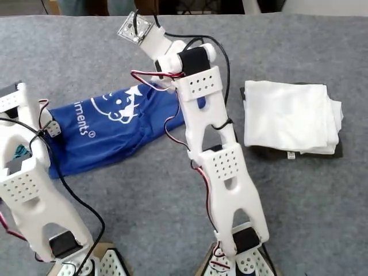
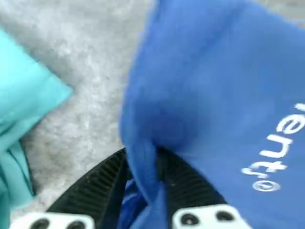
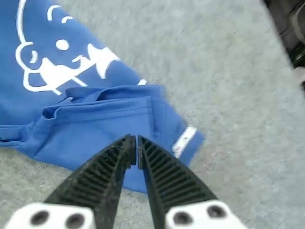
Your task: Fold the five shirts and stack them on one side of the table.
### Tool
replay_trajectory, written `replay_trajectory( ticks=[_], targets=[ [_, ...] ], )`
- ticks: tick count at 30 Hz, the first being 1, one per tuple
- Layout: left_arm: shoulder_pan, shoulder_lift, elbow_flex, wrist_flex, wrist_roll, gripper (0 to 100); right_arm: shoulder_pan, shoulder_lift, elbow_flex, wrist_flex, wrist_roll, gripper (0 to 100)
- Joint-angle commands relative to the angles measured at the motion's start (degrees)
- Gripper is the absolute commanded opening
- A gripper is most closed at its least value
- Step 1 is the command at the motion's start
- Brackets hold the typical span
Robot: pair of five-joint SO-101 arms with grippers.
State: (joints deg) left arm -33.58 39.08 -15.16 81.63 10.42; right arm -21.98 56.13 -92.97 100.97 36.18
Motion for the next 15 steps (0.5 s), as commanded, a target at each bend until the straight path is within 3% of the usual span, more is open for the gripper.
replay_trajectory(
  ticks=[1,9,12,15],
  targets=[
    [-1.7,0.7,-2.2,0.3,0.0,3,1.1,-7.1,-2.5,0.3,-0.4,1.5],
    [2.2,-10.3,-15.6,12.3,-0.4,3,5.6,-17.0,-2.5,0.0,-0.5,1.5],
    [7.6,-13.2,-20.6,16.4,0.4,3,8.9,-18.4,-2.5,0.0,-0.5,1.5],
    [16.0,-13.8,-22.5,17.4,7.1,3,12.4,-18.5,-2.5,0.0,-0.5,1.5]
  ],
)
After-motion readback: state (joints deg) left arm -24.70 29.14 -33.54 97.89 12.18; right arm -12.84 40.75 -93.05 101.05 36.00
